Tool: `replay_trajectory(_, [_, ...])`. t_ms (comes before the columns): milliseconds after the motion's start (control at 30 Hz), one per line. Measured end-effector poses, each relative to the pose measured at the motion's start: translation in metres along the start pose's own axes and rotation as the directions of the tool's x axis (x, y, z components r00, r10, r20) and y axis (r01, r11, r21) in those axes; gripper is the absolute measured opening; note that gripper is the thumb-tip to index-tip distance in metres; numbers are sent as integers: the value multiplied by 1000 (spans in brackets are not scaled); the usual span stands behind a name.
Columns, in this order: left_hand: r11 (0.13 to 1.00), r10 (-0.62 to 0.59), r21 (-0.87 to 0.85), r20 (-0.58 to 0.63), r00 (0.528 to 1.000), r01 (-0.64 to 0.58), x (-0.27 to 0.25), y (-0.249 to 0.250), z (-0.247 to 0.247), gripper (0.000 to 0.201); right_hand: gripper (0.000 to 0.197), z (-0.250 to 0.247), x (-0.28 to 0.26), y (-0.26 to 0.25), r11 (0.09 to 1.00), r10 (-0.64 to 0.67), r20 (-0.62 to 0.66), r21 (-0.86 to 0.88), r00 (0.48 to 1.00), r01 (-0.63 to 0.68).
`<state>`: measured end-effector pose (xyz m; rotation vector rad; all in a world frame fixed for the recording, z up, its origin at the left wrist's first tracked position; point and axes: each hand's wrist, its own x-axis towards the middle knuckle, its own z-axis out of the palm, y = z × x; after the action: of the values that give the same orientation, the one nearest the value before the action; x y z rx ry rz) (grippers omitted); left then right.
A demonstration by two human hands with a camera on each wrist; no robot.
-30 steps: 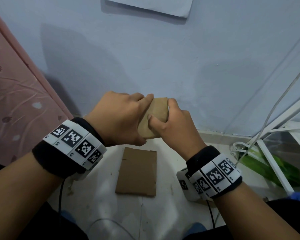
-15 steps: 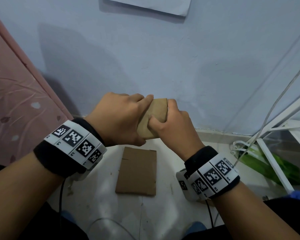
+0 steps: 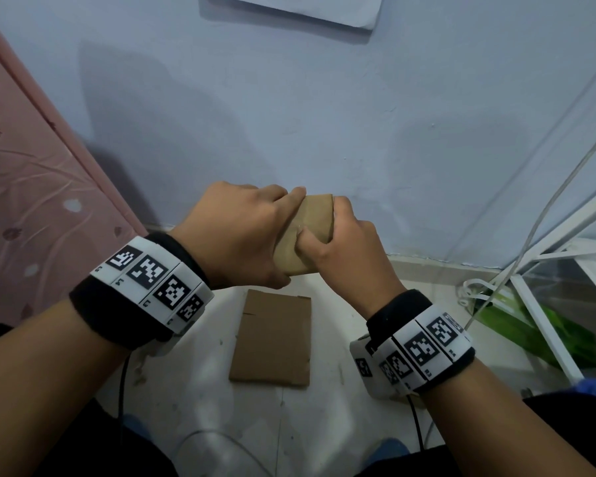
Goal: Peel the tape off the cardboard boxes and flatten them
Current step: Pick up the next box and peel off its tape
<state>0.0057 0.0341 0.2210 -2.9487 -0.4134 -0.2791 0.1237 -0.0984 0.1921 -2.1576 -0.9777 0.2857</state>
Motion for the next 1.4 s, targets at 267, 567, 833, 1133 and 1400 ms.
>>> replay_trajectory(267, [1000, -5, -9, -11, 1000, 5, 0, 0, -2, 102, 46, 1, -1, -1, 995, 13, -11, 100, 1000, -12])
replay_trajectory(567, [1000, -6, 14, -6, 1000, 6, 0, -1, -1, 98, 45, 4, 1, 5, 989, -8, 26, 146, 1000, 4])
replay_trajectory(833, [999, -19, -27, -68, 998, 17, 0, -1, 2, 104, 56, 8, -2, 2, 974, 32, -19, 224, 999, -27])
replay_trajectory(1133, [926, -171, -341, -2, 985, 161, 7, -1, 13, 107, 56, 8, -4, 2, 993, -92, 16, 82, 996, 90])
replay_trajectory(1400, [814, -117, -556, 130, 985, 170, 7, -9, 18, 75, 47, 16, -15, 0, 971, -221, -62, 75, 973, 225])
